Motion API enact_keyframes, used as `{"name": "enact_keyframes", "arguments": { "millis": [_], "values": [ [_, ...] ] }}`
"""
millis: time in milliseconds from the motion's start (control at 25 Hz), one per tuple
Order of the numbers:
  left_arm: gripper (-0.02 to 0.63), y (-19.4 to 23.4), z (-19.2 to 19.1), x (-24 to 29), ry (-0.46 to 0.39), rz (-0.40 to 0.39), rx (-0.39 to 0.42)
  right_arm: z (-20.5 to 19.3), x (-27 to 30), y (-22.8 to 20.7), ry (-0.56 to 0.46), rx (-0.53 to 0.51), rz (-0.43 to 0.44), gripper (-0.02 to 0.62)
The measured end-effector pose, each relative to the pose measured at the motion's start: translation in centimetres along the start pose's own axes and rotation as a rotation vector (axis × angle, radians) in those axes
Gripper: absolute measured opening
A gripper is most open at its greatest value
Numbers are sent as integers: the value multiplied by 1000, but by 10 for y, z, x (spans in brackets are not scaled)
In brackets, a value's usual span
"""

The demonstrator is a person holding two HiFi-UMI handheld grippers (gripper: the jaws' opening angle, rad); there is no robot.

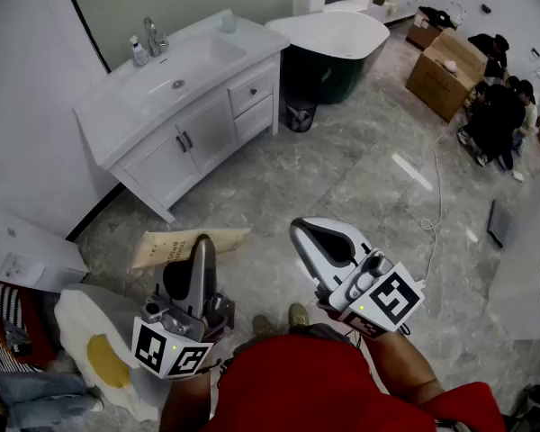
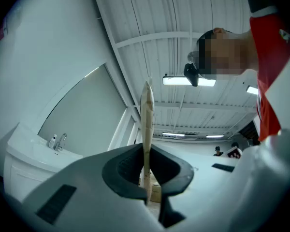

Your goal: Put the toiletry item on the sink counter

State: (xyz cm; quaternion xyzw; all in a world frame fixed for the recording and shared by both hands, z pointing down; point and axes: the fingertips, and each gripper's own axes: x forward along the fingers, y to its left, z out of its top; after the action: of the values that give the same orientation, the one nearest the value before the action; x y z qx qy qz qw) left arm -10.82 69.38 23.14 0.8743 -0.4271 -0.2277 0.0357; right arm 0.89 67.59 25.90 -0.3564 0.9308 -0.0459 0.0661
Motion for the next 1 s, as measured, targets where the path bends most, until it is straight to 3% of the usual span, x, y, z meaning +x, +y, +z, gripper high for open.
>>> {"name": "enact_keyframes", "arguments": {
  "millis": [520, 1000],
  "values": [
    [35, 0, -2, 9, -2, 1, -4, -2, 2, -4, 5, 34, 26, 29],
    [35, -9, -19, 48, -6, 46, 13, 5, -18, -60, 5, 23, 28, 29]
  ]
}}
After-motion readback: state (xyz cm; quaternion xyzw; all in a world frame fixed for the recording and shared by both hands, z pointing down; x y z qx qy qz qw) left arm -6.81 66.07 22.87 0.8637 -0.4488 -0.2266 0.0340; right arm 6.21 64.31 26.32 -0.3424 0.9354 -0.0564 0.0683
